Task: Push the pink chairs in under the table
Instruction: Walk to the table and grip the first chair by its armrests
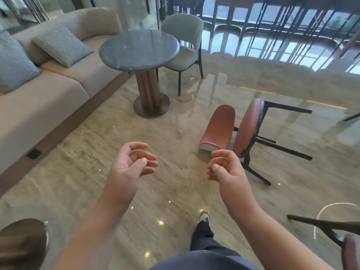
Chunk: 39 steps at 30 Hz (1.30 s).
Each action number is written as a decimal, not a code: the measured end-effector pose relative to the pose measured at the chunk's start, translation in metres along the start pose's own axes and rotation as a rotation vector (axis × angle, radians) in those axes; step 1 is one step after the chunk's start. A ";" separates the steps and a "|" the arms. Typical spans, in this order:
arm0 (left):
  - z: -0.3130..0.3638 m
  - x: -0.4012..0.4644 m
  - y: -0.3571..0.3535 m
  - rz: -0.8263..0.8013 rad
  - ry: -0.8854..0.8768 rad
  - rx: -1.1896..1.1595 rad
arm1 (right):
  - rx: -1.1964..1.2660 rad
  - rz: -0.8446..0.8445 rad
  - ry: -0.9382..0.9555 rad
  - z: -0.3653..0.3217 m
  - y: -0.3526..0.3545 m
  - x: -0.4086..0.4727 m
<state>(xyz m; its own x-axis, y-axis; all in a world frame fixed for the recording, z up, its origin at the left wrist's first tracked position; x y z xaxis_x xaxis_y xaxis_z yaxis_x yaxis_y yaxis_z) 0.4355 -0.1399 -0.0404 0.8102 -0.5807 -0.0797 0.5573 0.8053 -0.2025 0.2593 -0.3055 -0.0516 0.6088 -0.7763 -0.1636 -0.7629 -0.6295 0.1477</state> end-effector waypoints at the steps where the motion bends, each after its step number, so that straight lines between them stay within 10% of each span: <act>1: -0.002 0.018 0.000 0.007 0.008 0.004 | -0.011 -0.003 0.001 0.000 -0.002 0.017; 22: 0.011 0.412 -0.051 0.064 0.049 0.039 | 0.015 -0.121 -0.159 -0.028 -0.066 0.418; 39: 0.018 0.761 0.012 -0.104 0.165 0.177 | 0.123 0.187 -0.218 -0.061 -0.199 0.687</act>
<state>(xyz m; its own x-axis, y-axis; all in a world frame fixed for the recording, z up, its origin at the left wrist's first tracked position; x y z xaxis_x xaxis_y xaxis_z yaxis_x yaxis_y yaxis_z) 1.0625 -0.5697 -0.0856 0.7141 -0.6615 -0.2288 0.6710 0.7400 -0.0453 0.8421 -0.7156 -0.1335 0.4042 -0.8441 -0.3523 -0.8861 -0.4569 0.0781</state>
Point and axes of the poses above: each hand's wrist, its own x-axis towards the middle knuckle, its own y-axis out of the back of the hand, z = x × y, the point moved 2 cm from there along x, towards the middle knuckle, and after that the axes turned 9 degrees about -x, right-handed, at the moved point
